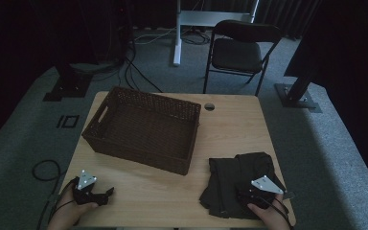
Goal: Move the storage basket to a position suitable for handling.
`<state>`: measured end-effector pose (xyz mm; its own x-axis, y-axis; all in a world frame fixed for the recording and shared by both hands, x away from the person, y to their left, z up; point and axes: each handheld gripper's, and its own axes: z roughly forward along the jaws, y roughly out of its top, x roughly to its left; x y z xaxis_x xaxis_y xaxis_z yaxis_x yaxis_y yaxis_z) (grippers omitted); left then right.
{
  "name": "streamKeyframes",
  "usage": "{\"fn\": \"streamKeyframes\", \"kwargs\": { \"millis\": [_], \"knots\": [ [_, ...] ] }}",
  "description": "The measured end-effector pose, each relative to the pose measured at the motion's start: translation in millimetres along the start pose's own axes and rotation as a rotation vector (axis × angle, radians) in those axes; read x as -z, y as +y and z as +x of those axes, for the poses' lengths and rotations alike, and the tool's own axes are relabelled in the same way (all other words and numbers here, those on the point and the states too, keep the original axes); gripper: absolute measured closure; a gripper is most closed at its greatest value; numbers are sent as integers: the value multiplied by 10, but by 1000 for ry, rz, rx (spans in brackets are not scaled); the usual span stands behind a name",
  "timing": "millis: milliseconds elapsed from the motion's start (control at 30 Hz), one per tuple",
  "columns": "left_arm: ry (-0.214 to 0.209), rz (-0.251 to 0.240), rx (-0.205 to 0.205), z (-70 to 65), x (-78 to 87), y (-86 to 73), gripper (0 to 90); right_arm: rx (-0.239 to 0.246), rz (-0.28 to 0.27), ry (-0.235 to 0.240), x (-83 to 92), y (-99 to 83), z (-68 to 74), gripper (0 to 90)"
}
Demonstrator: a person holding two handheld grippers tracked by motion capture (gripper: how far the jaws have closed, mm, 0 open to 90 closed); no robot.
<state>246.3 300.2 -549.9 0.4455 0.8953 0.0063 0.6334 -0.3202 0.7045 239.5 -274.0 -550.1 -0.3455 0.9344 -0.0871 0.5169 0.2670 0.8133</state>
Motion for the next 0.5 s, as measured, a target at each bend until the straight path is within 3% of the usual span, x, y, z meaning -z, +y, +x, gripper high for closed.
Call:
{"fn": "streamKeyframes", "kwargs": {
  "millis": [333, 433, 500],
  "knots": [
    [-4, 0, -9, 69, 31, -23, 122, 7, -9, 14, 17, 13, -1, 135],
    [1, -6, -5, 115, 64, -10, 126, -25, -20, 15, 40, 70, 0, 134],
    [-7, -22, 5, 140, 90, 11, 128, -22, -32, 20, 57, 114, 19, 128]
  ]
}}
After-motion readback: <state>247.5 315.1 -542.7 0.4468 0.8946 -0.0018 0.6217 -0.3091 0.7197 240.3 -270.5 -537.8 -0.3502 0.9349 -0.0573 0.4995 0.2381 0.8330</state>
